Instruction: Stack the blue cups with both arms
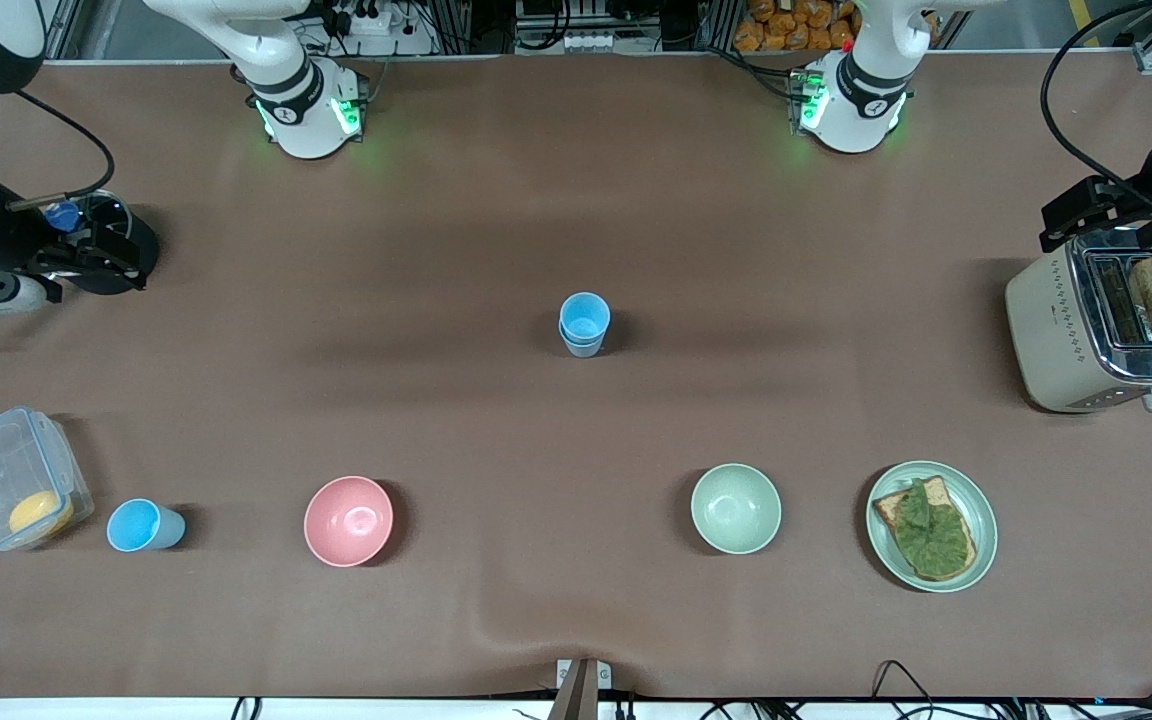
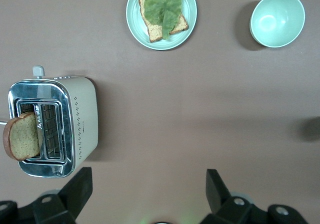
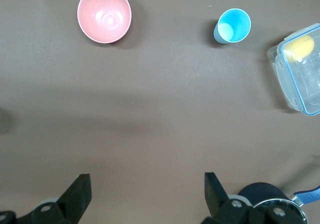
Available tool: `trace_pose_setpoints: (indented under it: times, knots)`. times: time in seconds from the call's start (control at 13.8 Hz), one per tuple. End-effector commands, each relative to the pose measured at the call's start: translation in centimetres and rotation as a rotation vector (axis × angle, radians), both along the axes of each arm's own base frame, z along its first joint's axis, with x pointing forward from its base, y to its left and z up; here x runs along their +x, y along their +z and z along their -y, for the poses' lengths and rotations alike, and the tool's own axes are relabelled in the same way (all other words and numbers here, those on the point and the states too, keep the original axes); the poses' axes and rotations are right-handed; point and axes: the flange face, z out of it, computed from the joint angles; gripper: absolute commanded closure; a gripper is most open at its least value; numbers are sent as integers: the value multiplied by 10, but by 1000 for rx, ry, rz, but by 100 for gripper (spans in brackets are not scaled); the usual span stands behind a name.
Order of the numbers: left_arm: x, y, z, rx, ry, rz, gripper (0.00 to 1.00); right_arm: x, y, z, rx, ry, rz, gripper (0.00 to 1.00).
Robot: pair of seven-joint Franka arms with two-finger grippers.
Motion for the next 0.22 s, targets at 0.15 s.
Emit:
trace_pose_setpoints:
  times: [0.15]
  knots:
    - [-1, 3, -1, -24, -19, 0, 0, 3, 3, 4, -11, -5, -5, 0]
